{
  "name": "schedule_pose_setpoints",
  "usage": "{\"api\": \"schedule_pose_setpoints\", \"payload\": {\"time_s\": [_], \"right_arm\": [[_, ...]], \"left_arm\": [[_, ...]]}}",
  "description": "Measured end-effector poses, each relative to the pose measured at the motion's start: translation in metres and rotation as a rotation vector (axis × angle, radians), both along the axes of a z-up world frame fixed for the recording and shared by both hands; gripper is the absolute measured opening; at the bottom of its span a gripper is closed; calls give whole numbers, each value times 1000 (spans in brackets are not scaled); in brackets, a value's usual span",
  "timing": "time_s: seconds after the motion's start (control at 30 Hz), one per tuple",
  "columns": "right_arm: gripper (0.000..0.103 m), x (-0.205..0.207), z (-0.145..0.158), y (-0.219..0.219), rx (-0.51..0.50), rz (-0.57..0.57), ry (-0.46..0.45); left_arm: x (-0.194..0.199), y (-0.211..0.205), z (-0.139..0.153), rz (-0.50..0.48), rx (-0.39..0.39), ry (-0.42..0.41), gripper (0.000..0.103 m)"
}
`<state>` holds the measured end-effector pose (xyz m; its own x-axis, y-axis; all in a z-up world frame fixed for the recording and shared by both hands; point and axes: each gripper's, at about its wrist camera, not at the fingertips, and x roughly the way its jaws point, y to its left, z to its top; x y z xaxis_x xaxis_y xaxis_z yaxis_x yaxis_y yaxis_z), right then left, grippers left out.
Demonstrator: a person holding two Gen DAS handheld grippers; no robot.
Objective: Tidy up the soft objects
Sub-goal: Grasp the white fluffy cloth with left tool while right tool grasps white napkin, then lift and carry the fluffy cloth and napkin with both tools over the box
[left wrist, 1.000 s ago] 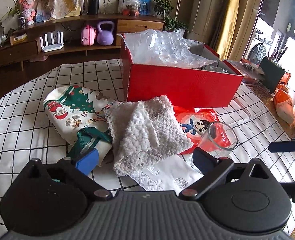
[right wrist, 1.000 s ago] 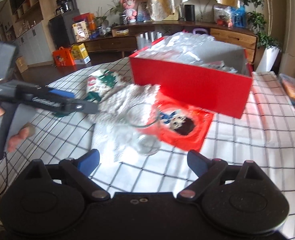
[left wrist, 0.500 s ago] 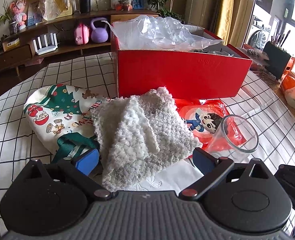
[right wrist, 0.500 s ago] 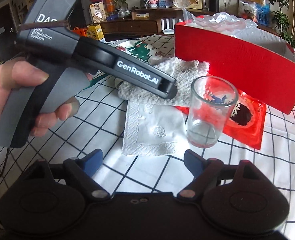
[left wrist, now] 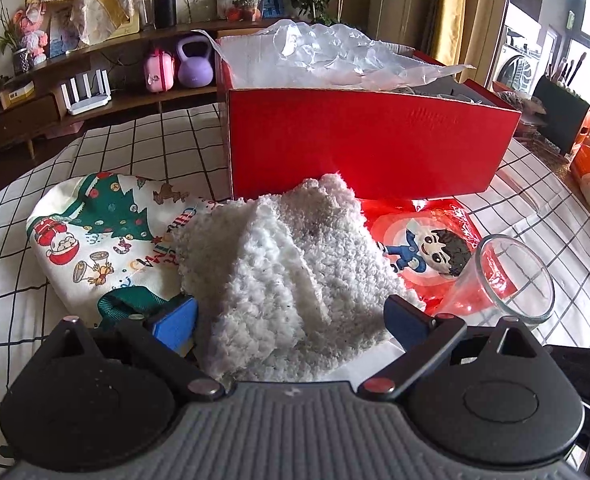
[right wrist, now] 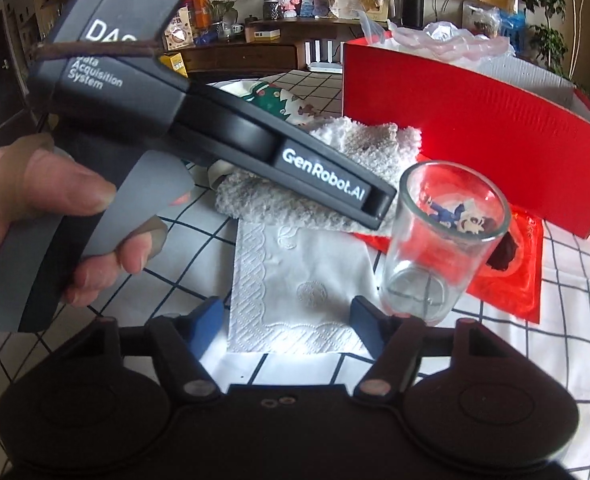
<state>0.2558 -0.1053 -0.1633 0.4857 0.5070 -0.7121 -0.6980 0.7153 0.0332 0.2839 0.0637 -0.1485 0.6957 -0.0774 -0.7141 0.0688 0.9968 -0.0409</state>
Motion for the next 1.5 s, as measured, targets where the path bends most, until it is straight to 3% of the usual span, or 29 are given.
{"api": "schedule_pose_setpoints", "payload": {"time_s": [0.2,0.27,0.43,0.6,0.83,1.5], "right_arm": [[52,-1,1,4,-43,-3,-38],[42,1,1,3,-43,-13,-39],[17,6,4,0,-48,-46,-37],[6,10,5,-6,-32,-59,0],[3,7,11,-23,13,-86,50],[2,-24,66,-100,95,-160,57]], "left_arm": [[-1,-4,-1,-24,24,-3,68],[-3,-4,0,-20,32,-11,62],[-4,1,4,5,30,-13,33],[-5,3,8,16,16,-11,23],[-12,1,18,38,17,-27,15],[-52,8,74,75,-13,-116,13]]}}
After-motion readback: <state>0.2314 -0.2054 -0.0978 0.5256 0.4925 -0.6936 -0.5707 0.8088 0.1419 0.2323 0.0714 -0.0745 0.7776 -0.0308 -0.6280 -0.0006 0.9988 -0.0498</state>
